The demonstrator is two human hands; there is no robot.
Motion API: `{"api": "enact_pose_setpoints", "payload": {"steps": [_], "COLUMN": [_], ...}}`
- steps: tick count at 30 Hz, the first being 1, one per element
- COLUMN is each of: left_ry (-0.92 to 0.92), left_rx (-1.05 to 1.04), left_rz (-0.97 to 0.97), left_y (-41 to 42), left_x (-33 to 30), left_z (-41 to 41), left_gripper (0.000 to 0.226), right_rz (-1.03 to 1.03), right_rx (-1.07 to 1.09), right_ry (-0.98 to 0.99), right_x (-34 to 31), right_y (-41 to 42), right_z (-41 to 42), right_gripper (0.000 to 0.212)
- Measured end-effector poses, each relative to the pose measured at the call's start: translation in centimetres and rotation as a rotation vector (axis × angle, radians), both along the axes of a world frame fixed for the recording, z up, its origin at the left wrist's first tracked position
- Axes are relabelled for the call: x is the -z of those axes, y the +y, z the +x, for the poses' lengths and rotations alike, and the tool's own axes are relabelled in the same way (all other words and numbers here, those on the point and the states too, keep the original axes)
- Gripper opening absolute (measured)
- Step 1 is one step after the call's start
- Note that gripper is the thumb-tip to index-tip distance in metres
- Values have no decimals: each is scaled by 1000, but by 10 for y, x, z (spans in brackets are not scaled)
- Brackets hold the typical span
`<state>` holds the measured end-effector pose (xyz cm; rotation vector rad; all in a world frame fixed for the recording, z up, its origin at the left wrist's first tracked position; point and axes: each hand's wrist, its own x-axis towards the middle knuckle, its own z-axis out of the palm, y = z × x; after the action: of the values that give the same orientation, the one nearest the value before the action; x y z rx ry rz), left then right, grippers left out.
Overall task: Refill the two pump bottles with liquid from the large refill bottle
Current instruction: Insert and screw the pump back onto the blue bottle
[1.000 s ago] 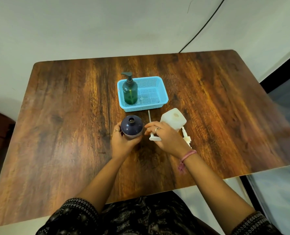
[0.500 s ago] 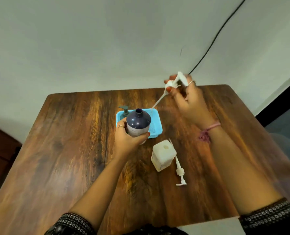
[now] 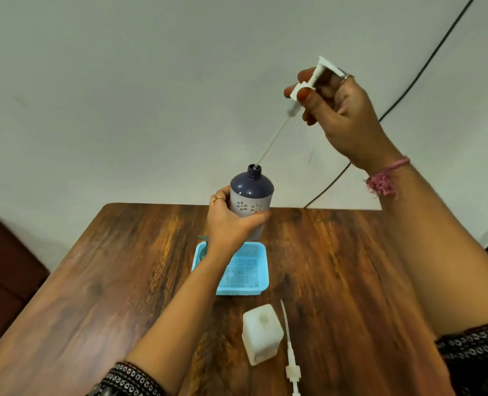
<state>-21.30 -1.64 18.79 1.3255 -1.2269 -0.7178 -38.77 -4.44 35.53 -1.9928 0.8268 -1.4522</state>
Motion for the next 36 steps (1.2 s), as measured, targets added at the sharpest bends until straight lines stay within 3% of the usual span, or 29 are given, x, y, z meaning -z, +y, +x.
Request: {"api": "enact_pose_setpoints", "payload": {"steps": [5,13,16,22,29,36], "left_ry": [7,17,16,9,-2,10], "left_rx": [-15,-40,-56,-77,-92,-162], "left_rz": [-38,-95,-116,-124,-154,-140], "left_y": [-10,-20,-22,-26,-28,-35], "left_x": [-25,-54,-64,-75,-82,-78], "left_z": [-20,-49,-57,-69,-76,-79], "left_gripper": [82,83,84,79,85,89], "right_rz": [14,38,3,34,91,40], "right_rx": [-36,-93,-89,-133,-125,104], "right_ry": [140,324,385,379,410,291], "right_x": [-16,-24,-29,-37,-32,-15], "right_y": [-15,-29,-31,-34,-36,-36], "right_z": [-9,-18,-23,-37,-45,-32], "right_gripper": [18,33,26,20,34,35]}}
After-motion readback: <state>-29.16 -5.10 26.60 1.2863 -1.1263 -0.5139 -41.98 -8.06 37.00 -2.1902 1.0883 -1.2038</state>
